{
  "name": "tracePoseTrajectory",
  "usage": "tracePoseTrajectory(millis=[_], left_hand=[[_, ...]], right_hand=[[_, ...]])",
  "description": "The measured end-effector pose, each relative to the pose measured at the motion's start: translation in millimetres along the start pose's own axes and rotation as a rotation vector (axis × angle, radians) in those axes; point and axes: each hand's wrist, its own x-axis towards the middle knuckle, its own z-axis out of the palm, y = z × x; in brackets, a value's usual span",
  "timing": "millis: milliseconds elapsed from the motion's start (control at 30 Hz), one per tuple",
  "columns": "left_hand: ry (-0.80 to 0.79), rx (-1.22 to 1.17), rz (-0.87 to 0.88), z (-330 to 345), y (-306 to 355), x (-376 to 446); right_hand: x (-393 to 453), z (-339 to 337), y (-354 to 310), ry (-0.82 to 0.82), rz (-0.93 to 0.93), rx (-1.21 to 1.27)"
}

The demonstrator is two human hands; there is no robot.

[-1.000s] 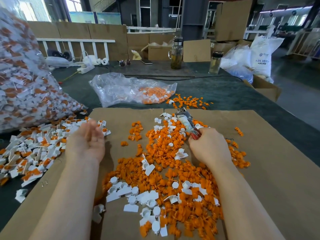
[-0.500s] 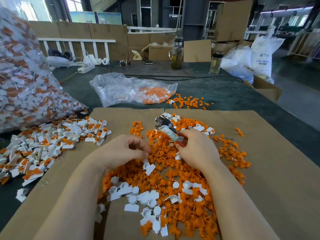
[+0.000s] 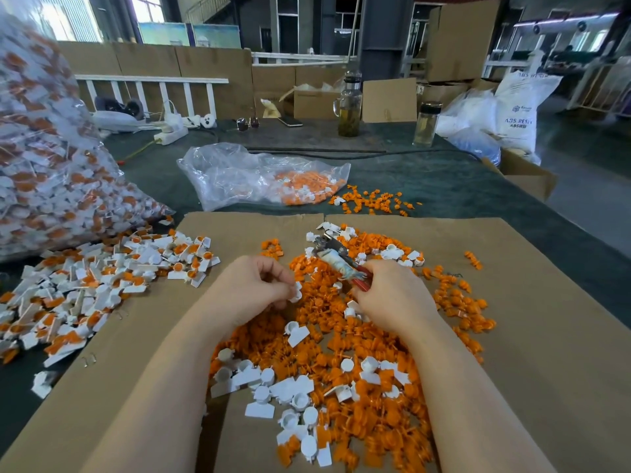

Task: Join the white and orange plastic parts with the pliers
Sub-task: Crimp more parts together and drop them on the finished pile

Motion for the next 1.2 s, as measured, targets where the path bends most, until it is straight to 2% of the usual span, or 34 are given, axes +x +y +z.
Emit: tracePoseTrajectory(millis=[233,333,600,833,1200], left_hand=[[0.065,-0.121,-0.028,8.9,3.3,2.3],[0.108,-0.148,-0.031,10.8,2.5,3.7],[0.134,-0.271,-0.019,15.5,5.7,3.0],[0.177,-0.357,-0.048,18.1,8.3,2.8],[0.171,-0.368,-0.072,22.2,12.4,-0.4]], right_hand=[[0.2,0.7,0.1,0.058,0.033,0.035],[-1.7,0.2,-2.1,0.089,0.025,-0.035],[-0.6,2.0,-6.9,0.011,0.046,-0.126],[-2.7,-3.3,-2.8,0.077,0.085,-0.165],[-3.9,-6.0,-2.2,0.016,0.125,-0.153]])
